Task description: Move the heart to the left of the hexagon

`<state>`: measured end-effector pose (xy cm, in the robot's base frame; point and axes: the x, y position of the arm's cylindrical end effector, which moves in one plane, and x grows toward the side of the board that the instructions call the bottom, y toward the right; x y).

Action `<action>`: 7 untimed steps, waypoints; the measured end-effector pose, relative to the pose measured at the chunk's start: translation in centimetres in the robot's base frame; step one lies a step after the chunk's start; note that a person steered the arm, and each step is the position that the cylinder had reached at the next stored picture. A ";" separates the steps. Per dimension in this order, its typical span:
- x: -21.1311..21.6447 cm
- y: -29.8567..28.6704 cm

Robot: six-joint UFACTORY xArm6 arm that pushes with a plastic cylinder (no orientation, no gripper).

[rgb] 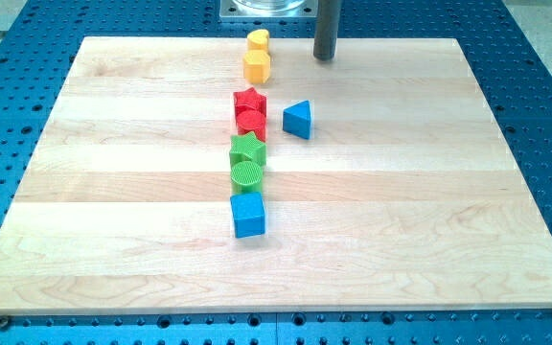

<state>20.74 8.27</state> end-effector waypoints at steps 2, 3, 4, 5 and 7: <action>-1.3 -11.5; -0.4 -17.6; 4.1 -18.4; 7.2 -18.0; 8.3 -16.4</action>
<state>29.06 -8.14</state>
